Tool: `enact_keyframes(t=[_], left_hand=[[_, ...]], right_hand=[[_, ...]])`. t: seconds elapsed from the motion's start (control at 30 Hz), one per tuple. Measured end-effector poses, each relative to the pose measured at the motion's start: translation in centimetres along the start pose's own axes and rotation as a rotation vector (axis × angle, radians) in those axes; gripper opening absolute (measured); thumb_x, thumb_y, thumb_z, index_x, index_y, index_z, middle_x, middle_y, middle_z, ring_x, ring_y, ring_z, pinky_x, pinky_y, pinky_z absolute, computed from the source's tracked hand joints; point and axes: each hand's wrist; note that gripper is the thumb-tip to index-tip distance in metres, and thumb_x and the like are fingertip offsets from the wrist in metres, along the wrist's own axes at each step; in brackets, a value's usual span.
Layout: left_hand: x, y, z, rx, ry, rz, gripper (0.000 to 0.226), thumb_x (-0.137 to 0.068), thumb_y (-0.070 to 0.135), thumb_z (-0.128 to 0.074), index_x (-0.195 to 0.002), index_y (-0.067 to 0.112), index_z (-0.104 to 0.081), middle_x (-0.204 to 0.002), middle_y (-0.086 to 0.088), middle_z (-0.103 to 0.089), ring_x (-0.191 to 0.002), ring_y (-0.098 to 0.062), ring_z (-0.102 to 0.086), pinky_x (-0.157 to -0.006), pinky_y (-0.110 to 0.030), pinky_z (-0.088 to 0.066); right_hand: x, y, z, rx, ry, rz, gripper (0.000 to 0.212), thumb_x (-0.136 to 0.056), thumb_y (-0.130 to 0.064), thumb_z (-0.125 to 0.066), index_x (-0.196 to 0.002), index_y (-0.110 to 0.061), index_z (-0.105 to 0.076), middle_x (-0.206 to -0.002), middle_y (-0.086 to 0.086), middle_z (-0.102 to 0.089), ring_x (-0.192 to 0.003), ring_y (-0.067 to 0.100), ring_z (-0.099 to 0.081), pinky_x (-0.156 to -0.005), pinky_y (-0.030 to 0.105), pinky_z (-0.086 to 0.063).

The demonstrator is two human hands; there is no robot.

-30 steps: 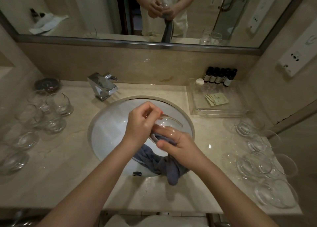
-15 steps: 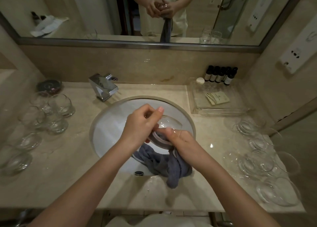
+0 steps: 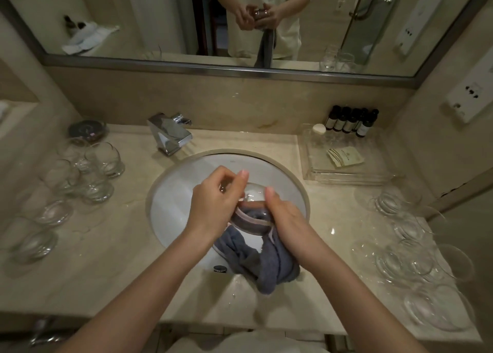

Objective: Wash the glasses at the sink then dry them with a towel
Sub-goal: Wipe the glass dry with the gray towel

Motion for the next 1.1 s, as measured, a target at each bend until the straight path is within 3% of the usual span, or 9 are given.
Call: enact_keyframes(t=[0.1, 0.17, 0.27, 0.37, 0.5, 0.57, 0.63, 0.87, 1.1], left_hand=[[1.1, -2.5, 0.2, -0.134, 0.09, -0.45, 0.029, -0.085, 0.039, -0.056, -0.085, 0.011, -0.062, -0.077, 0.003, -0.066, -0.074, -0.006, -0.06, -0.068, -0.01, -0.042], [1.3, -3.0, 0.3, -0.108, 0.021, -0.497, 0.032, -0.084, 0.04, -0.057, -0.088, 0.009, -0.063, -0.082, -0.002, -0.066, -0.078, -0.008, -0.061, -0.07, -0.011, -0.044], [0.9, -1.1, 0.6, 0.243, -0.113, 0.034, 0.041, -0.083, 0.056, -0.055, -0.084, 0.015, -0.064, -0.079, 0.004, -0.069, -0.08, -0.012, -0.066, -0.068, -0.02, -0.049], [-0.1, -0.3, 0.8, 0.247, -0.202, 0.565, 0.05, -0.09, 0.062, -0.046, -0.083, 0.017, -0.066, -0.072, 0.004, -0.071, -0.067, -0.02, -0.067, -0.048, -0.027, -0.05], [1.5, -1.7, 0.5, 0.001, 0.065, -0.078, 0.03, -0.093, 0.039, -0.057, -0.077, 0.014, -0.062, -0.069, 0.008, -0.067, -0.068, -0.009, -0.062, -0.06, -0.02, -0.05], [1.9, -2.8, 0.3, -0.124, 0.106, -0.559, 0.026, -0.093, 0.034, -0.055, -0.085, 0.011, -0.062, -0.079, 0.0, -0.065, -0.074, -0.008, -0.059, -0.07, -0.016, -0.045], [1.8, -3.2, 0.4, -0.131, 0.003, -0.722, 0.028, -0.096, 0.037, -0.052, -0.092, 0.01, -0.061, -0.088, -0.007, -0.064, -0.08, -0.017, -0.062, -0.072, -0.025, -0.049], [0.5, 1.0, 1.0, 0.446, -0.207, 0.537, 0.038, -0.094, 0.047, -0.049, -0.083, 0.017, -0.069, -0.075, -0.001, -0.072, -0.066, -0.015, -0.067, -0.06, -0.028, -0.048], [1.3, 0.4, 0.5, 0.124, 0.001, 0.035, 0.027, -0.089, 0.03, -0.062, -0.067, 0.013, -0.059, -0.064, 0.002, -0.067, -0.067, -0.017, -0.066, -0.065, -0.034, -0.051]], right_hand=[[-0.1, -0.7, 0.4, -0.349, -0.031, -0.277, 0.059, -0.099, -0.054, -0.033, -0.091, -0.014, -0.076, -0.08, 0.008, -0.075, -0.074, 0.015, -0.072, -0.07, 0.028, -0.056], [-0.2, -0.4, 0.2, -0.373, -0.028, -0.309, 0.061, -0.1, -0.052, -0.033, -0.078, -0.017, -0.078, -0.077, 0.008, -0.075, -0.071, 0.015, -0.072, -0.067, 0.026, -0.054], [0.0, 0.3, -0.9, -0.065, 0.115, -0.075, 0.065, -0.102, -0.052, -0.025, -0.084, -0.018, -0.078, -0.084, 0.005, -0.076, -0.086, 0.015, -0.07, -0.086, 0.031, -0.052], [0.2, 0.7, -1.5, 0.261, 0.186, 0.162, 0.065, -0.1, -0.055, -0.024, -0.078, -0.023, -0.076, -0.073, 0.001, -0.071, -0.074, 0.011, -0.066, -0.073, 0.032, -0.048], [0.1, -0.1, -1.3, -0.096, 0.096, -0.155, 0.055, -0.102, -0.048, -0.033, -0.09, -0.014, -0.075, -0.084, 0.007, -0.075, -0.083, 0.017, -0.071, -0.087, 0.035, -0.053], [0.3, -0.5, -0.7, -0.407, 0.057, -0.366, 0.048, -0.099, -0.046, -0.042, -0.085, -0.01, -0.07, -0.07, 0.008, -0.073, -0.063, 0.017, -0.07, -0.064, 0.028, -0.057], [0.6, -0.8, -0.3, -0.495, 0.06, -0.411, 0.044, -0.099, -0.043, -0.045, -0.079, -0.01, -0.066, -0.054, 0.007, -0.066, -0.043, 0.015, -0.062, -0.041, 0.019, -0.046], [0.5, 0.3, -1.0, 0.054, 0.178, 0.082, 0.051, -0.105, -0.039, -0.029, -0.096, -0.024, -0.077, -0.091, 0.0, -0.076, -0.094, 0.01, -0.069, -0.09, 0.028, -0.05], [0.7, 0.4, -1.6, -0.027, 0.143, 0.074, 0.057, -0.101, -0.046, -0.025, -0.093, -0.025, -0.077, -0.09, 0.0, -0.076, -0.093, 0.009, -0.07, -0.093, 0.028, -0.05]])
Point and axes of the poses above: each hand's wrist, its own x-axis away from the middle knuckle, its own z-axis out of the back of the hand, y = z × x
